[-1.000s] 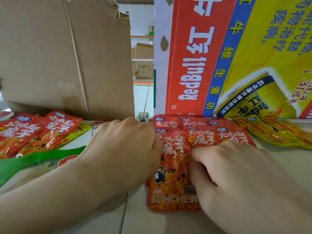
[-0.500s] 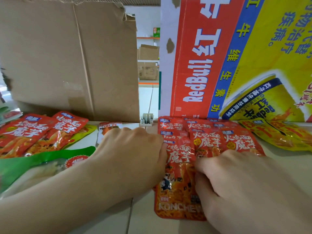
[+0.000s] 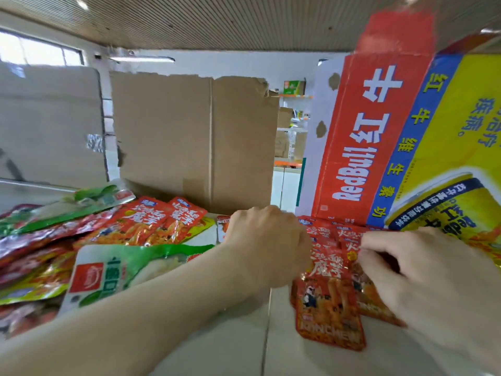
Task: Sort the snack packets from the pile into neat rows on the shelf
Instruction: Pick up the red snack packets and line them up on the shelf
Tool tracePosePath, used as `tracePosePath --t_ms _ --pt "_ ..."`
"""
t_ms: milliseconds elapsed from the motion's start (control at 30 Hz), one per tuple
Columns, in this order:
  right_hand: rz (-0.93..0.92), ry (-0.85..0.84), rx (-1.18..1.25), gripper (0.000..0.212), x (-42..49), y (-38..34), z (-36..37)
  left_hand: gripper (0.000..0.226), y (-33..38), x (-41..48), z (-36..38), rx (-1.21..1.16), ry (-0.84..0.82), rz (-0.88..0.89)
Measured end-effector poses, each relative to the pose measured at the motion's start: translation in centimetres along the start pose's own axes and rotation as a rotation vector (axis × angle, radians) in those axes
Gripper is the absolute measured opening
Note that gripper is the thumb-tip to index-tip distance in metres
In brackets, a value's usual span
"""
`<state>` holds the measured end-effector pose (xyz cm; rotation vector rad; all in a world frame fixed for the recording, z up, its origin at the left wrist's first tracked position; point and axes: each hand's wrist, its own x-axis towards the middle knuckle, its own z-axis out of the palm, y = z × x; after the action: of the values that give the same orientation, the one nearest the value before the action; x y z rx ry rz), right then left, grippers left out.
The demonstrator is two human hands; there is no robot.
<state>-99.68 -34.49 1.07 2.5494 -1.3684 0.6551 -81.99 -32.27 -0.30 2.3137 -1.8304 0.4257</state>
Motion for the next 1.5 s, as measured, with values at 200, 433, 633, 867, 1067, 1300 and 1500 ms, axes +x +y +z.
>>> tracePosePath --t_ms 200,433,633,867,1067,1300,1500 --pt "0.027 0.008 0.082 0.019 0.3 0.0 -0.2 0.042 -1.2 -0.6 -2.1 -0.187 0.151 -0.046" --pt "-0.051 0.086 0.191 0.017 0.0 -1.9 -0.7 0.043 -6.1 -6.1 -6.7 -0.305 0.290 0.007" --pt "-0.211 0.069 0.191 0.022 -0.2 -8.9 -1.3 0.038 -15.3 -9.3 -6.6 -0.202 0.277 -0.291" --pt "-0.327 0.009 0.329 0.027 0.8 -17.0 -1.0 0.044 -23.0 -10.6 -3.1 -0.154 0.096 -0.529" --pt "-0.309 0.061 0.398 0.030 1.6 -20.0 2.1 0.049 -24.3 -10.0 -1.5 -0.331 0.087 -0.485" --pt "-0.289 0.078 0.379 0.034 2.2 -18.8 3.0 0.042 -23.9 -9.3 -2.1 -0.507 0.061 -0.394" --pt "-0.189 -0.080 0.550 0.035 2.9 -17.8 3.8 0.023 -22.4 -9.9 -3.2 -0.592 0.427 -0.238"
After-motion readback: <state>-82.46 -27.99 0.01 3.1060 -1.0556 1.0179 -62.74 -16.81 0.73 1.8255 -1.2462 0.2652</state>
